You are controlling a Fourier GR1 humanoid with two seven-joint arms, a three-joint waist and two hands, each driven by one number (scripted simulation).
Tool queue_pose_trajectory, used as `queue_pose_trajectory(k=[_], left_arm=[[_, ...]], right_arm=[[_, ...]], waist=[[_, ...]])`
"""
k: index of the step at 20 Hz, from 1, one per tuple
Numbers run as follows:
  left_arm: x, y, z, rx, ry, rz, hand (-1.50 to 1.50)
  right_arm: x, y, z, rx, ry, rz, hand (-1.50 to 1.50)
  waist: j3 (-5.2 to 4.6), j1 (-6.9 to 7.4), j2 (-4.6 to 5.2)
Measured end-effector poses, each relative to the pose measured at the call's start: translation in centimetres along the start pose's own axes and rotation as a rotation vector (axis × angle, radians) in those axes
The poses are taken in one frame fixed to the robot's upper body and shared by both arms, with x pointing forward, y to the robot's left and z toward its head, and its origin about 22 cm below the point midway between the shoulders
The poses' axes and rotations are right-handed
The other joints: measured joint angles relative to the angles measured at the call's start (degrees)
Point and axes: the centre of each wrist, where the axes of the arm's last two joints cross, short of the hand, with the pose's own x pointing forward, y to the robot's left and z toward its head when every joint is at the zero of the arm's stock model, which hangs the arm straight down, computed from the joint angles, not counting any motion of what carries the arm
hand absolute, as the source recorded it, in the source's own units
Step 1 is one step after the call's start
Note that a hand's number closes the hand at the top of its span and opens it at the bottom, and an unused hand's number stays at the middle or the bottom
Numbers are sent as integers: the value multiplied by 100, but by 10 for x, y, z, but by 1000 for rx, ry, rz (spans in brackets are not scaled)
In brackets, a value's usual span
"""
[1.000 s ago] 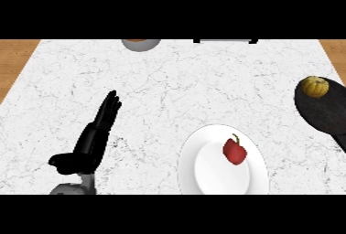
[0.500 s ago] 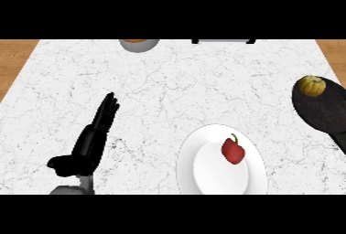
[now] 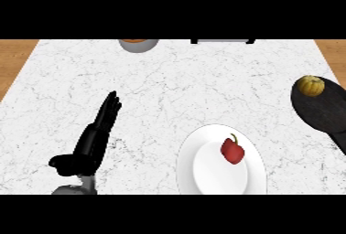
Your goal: Pick the squash from the plate and place it in the pan
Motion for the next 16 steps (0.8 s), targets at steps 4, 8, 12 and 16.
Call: queue_pose_trajectory(k=[4,8,12,16], left_arm=[[-4,6,2,7,8,-1,0],[-6,5,2,9,1,-1,0],[-4,7,0,7,5,1,0],[-2,7,-5,4,-3,0,0]], right_arm=[[0,1,2,9,12,22,-150],[0,2,2,-3,22,64,-150],[2,-1,1,-3,27,87,-150],[2,0,4,-17,9,133,-150]], waist=[[-3,-13,-4],[-2,-4,-2],[-1,-3,-2],[-4,-17,-5]])
